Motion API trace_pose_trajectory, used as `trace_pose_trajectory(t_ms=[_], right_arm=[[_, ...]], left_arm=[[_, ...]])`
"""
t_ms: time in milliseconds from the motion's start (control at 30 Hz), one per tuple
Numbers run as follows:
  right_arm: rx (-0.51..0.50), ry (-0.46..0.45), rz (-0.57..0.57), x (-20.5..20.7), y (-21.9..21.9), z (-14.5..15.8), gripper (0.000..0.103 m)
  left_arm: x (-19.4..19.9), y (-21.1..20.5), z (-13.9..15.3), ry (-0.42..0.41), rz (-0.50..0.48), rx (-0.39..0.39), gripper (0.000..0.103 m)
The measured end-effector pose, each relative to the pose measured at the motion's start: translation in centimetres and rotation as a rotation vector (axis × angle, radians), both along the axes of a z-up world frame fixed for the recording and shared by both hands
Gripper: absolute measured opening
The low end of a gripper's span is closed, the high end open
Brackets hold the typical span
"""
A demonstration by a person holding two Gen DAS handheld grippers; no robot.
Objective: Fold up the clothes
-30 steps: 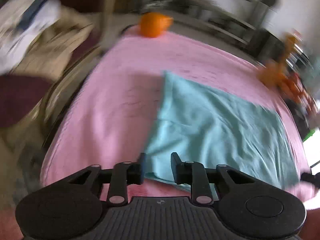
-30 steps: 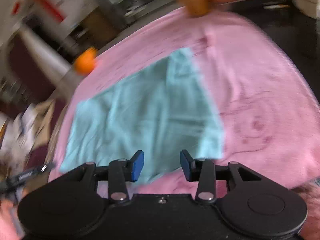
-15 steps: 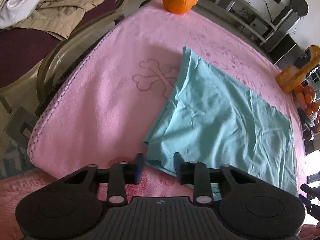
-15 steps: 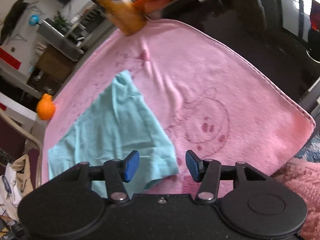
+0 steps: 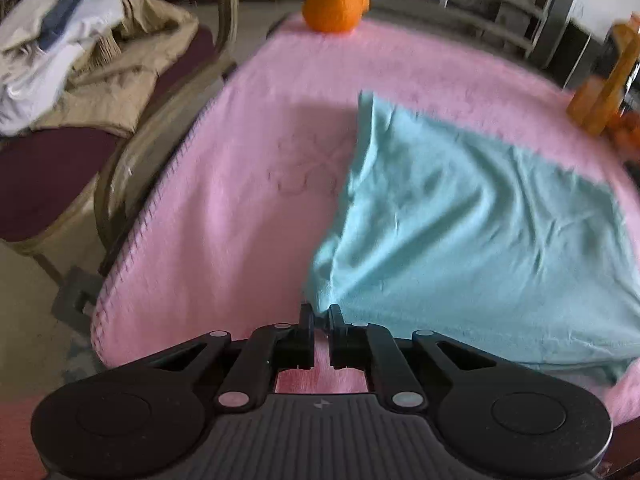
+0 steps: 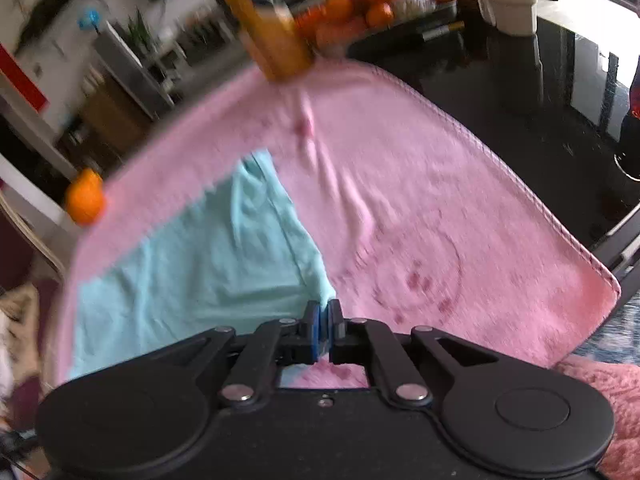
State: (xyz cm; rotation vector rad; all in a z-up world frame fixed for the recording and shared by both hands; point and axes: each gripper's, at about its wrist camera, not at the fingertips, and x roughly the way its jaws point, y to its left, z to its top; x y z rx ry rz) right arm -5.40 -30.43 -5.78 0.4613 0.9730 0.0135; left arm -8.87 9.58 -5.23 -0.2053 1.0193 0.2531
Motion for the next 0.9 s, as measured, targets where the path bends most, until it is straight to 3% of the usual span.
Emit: trace_pose_trajectory(t_ms=[100, 233, 333, 433, 600, 733, 900], right_arm=[[-0.063, 0.061, 0.027, 0.9, 0.9, -0.9, 0.005], [-0.047, 0.034, 0.034, 0.3, 1.0, 0.1, 0.016], [0.056, -0.013, 0.016, 0.2, 0.4, 2.6, 0.019], [0.102, -0.105, 0.054, 1.3, 0.9, 6.6, 0.031], [0.134, -0.226, 0.120, 5.4, 3.0, 11.6, 0.042], [0.141, -0.259, 0.103, 9.3, 3.7, 11.6, 0.050], [0.108, -0.162, 0.059, 14.5, 3.2, 6.9, 0.050]], left_arm=[[0.1, -0.4, 0.0, 0.024, -0.014, 0.032, 0.016], [-0.5, 0.1, 1.2, 0.006, 0.000, 0.026, 0.020], [-0.3, 0.6, 4.1, -0.094, -0.007, 0.025, 0.022], [0.9, 0.9, 7.0, -0.187, -0.028, 0.007, 0.028], [5.4, 0.8, 9.2, -0.236, -0.057, 0.032, 0.029], [9.9, 1.2, 8.3, -0.194, -0.068, 0.060, 0.028], [14.6, 2.3, 4.3, -0.089, -0.072, 0.045, 0.029]])
